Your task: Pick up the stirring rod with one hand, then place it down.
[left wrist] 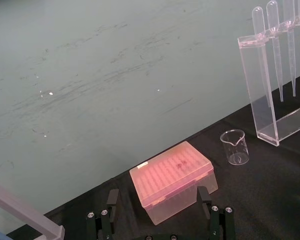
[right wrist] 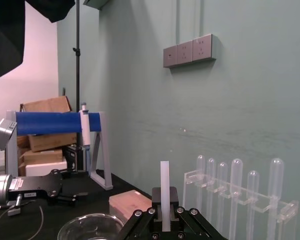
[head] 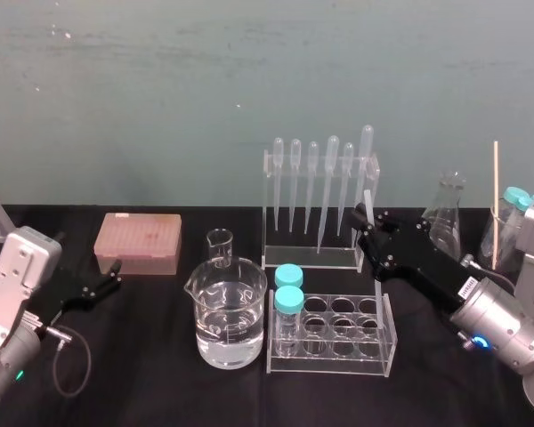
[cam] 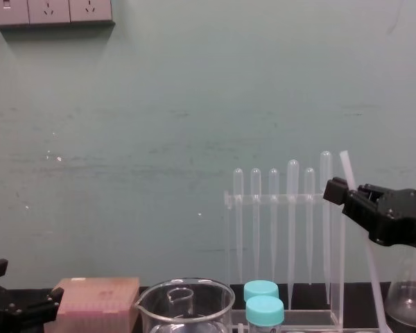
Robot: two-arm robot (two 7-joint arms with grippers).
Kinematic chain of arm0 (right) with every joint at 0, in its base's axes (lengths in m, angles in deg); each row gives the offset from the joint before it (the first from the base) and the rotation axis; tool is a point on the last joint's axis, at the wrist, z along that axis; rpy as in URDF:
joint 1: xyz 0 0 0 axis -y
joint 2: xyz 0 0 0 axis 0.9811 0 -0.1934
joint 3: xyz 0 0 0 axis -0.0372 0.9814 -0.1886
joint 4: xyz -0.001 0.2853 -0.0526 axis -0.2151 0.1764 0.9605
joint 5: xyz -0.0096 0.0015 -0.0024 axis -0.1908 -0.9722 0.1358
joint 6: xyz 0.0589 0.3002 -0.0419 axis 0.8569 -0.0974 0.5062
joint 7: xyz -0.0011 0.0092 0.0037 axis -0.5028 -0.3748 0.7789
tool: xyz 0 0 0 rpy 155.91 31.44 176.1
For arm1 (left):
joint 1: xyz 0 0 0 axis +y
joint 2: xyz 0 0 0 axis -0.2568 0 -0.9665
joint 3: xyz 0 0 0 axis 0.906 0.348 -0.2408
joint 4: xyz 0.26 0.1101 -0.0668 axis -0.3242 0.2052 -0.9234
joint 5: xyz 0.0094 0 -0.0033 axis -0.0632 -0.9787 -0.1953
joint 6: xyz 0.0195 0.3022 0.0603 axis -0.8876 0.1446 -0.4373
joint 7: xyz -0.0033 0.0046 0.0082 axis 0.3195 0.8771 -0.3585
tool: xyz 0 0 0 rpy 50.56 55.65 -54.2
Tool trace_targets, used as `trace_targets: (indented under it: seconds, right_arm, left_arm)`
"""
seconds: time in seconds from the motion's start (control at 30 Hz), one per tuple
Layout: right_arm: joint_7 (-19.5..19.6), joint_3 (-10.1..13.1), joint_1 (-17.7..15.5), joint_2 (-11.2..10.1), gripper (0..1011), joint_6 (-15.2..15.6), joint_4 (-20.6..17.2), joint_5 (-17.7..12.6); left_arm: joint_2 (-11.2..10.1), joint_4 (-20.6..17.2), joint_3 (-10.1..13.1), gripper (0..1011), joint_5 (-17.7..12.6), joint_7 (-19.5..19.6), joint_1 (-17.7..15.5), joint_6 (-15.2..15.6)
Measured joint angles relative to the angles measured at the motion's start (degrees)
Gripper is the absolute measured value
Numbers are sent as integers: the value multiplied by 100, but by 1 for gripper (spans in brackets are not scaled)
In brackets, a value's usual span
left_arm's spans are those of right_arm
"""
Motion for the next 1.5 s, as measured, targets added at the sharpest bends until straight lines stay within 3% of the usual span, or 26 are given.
trace_targets:
  seconds: [0.47, 0.9, 1.5]
  right_arm:
    - [-499, -222, 350, 114, 70, 53, 711, -253]
    - [-799, -442, 650, 198, 69, 122, 1351, -298]
    - [-814, -474, 699, 215, 69, 169, 1440, -299]
  left_arm:
    - [0, 0, 0, 1000, 0, 0, 0, 0]
    - [0, 0, 0, 1000, 0, 0, 0, 0]
    - [0, 0, 0, 1000, 0, 0, 0, 0]
